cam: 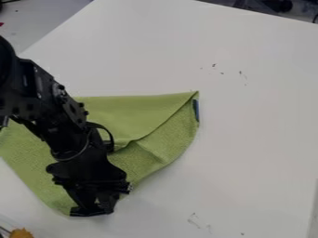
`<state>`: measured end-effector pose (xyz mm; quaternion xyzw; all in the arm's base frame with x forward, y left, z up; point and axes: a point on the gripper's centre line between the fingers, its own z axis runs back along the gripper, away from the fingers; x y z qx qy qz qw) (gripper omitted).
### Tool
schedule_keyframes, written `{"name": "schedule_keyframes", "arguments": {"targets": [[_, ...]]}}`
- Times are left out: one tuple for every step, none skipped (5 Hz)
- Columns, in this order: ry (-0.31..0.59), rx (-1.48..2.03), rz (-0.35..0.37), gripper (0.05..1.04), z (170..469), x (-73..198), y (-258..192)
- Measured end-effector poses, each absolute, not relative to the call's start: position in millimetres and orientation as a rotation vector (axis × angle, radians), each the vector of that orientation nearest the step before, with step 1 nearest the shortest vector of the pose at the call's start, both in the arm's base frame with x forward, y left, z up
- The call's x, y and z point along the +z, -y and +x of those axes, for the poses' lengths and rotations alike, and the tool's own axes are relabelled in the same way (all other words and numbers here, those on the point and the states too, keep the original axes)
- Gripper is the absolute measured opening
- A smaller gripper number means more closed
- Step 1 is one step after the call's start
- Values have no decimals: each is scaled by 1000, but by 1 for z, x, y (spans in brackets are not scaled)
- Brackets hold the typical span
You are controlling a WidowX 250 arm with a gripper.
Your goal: Fold the cloth from top left to bottom right
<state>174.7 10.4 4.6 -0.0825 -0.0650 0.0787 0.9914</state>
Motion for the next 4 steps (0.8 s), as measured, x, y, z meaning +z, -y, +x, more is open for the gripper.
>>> {"name": "schedule_keyframes", "arguments": {"targets": [[137,152,-161,283,184,3,-10],[156,166,-156,166,185,3,-6],[175,185,-160,89,185,1,1],[121,130,-125,64,189,5,7]]}}
